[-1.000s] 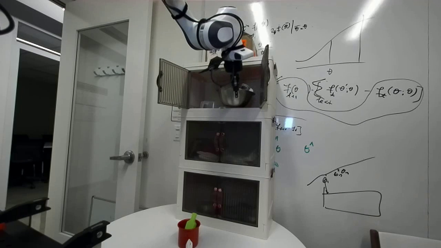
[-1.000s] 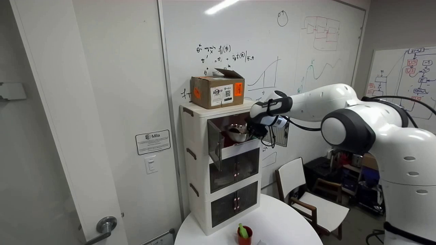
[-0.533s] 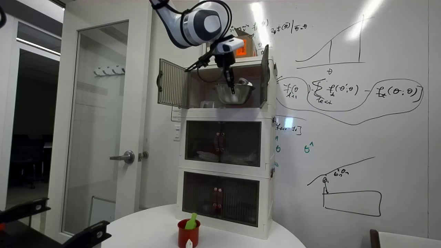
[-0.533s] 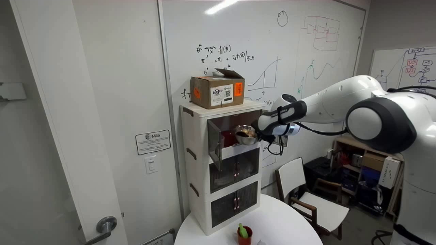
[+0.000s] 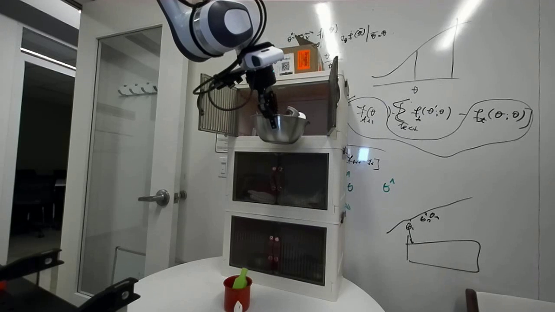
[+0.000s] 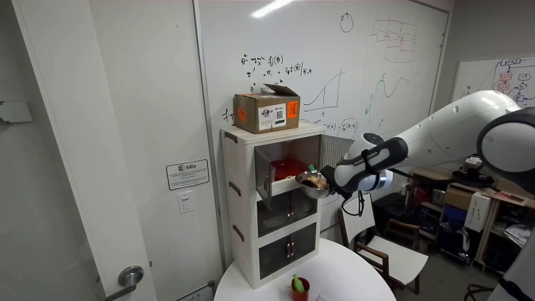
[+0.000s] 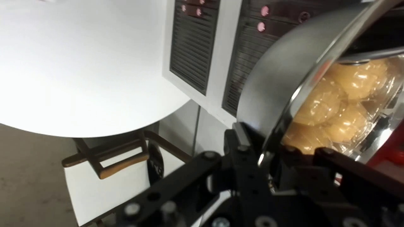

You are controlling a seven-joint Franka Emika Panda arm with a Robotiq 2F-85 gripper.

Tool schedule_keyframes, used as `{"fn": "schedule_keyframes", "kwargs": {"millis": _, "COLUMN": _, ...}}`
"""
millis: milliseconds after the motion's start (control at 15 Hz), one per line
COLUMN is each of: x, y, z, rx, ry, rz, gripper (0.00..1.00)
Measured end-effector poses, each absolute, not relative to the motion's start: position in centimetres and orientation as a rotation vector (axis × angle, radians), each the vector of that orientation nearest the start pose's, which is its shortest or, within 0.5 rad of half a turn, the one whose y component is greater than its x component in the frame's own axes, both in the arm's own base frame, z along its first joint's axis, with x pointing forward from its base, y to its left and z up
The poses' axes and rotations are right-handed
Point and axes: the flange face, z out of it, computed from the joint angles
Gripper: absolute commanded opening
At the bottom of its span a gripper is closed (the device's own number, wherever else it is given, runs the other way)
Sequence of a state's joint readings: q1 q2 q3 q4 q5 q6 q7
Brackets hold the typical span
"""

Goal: Remove the silver bowl from the top cabinet and put it on the table

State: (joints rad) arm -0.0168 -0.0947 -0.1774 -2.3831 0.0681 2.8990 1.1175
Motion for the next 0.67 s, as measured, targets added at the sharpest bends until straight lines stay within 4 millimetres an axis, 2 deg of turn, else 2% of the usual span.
{"fn": "schedule_keyframes", "kwargs": {"millis": 133, "x": 49.5, "y": -10.6, "z": 40.9, "rx": -2.118, "ry": 1.764, "rz": -0.683, "gripper": 0.06}}
{"fn": "schedule_keyframes", "kwargs": {"millis": 267, "x": 48.5, "y": -10.6, "z": 40.5, "rx": -2.119, "ry": 1.772, "rz": -0.669, "gripper": 0.06}}
{"fn": "schedule_keyframes", "kwargs": {"millis": 667, "x": 48.4, "y": -10.6, "z": 40.7, "rx": -2.115, "ry": 1.771, "rz": -0.672, "gripper": 0.06}}
